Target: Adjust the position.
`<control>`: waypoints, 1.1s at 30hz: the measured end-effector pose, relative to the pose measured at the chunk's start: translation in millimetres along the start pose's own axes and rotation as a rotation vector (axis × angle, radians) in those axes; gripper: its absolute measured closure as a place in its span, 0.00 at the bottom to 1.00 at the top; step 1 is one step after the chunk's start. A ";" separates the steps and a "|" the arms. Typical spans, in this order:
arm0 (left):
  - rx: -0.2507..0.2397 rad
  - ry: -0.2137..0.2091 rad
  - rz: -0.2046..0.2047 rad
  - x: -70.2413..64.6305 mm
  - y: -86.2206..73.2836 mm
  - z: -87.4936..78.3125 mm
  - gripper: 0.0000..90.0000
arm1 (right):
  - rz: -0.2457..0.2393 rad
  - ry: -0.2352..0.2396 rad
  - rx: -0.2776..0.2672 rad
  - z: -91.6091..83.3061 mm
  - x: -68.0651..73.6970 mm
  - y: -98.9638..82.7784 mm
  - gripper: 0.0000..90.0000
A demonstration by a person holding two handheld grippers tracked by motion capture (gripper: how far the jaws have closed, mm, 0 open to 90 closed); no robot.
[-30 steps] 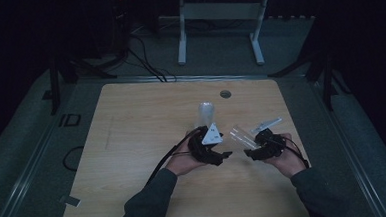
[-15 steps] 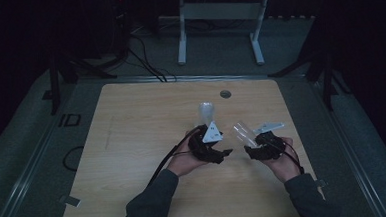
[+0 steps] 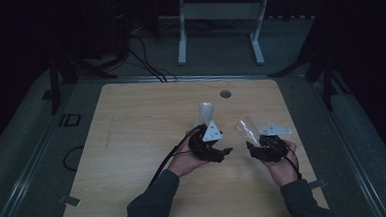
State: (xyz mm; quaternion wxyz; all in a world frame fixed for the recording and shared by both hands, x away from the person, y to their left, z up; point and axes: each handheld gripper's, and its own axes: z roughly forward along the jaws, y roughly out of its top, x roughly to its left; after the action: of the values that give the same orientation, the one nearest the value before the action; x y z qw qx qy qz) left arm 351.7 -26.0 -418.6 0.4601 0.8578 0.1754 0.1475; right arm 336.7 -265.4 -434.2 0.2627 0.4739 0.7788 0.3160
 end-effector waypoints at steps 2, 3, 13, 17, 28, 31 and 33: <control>0.005 0.002 0.000 -0.2 -0.4 0.7 0.37 | 0.000 -0.018 -0.028 -1.4 3.6 -1.8 0.47; 0.005 0.003 -0.002 0.0 -0.4 0.5 0.37 | 0.002 -0.022 -0.037 -1.8 4.4 -2.1 0.47; -0.001 -0.004 -0.011 0.0 -0.2 1.8 0.37 | 0.030 -0.035 -0.103 -1.6 8.5 -3.7 0.47; 0.000 -0.002 -0.011 -0.2 -0.3 2.4 0.37 | 0.049 -0.031 -0.129 -1.7 9.2 -4.4 0.47; -0.006 -0.015 -0.015 -0.6 -0.2 3.4 0.37 | 0.065 -0.026 -0.189 -6.7 7.2 -4.8 0.47; -0.010 -0.014 -0.020 -0.5 -0.1 3.8 0.37 | 0.072 -0.027 -0.202 -7.2 6.5 -5.2 0.47; -0.011 -0.013 -0.021 -0.6 0.0 4.0 0.37 | 0.082 -0.028 -0.215 -7.5 5.8 -5.6 0.47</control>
State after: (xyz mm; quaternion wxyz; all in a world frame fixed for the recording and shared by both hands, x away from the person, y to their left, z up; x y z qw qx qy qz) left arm 352.8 -29.2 -420.8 0.4673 0.8544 0.1807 0.1378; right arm 325.8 -263.9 -434.0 0.3098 0.4787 0.7168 0.4013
